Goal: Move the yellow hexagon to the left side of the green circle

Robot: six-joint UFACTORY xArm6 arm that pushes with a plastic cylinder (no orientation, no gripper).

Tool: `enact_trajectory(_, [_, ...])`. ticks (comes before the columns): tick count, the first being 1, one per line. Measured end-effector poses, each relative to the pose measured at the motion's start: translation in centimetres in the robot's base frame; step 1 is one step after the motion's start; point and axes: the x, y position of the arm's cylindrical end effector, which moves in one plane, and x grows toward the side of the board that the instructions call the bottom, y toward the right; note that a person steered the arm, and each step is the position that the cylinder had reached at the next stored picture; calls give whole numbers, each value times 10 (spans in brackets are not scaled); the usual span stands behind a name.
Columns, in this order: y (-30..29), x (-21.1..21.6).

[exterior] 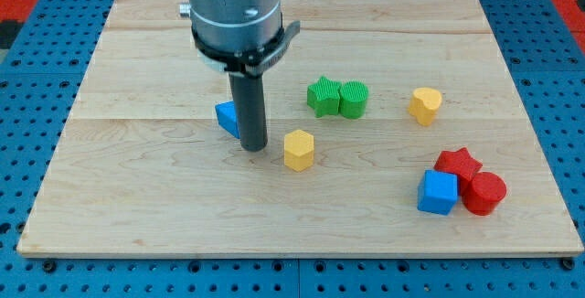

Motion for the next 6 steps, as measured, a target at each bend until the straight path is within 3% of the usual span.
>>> enact_trajectory(2, [49,28])
enact_trajectory(4, [72,-48])
enact_trajectory(5, [92,-66])
enact_trajectory(6, [-5,-89])
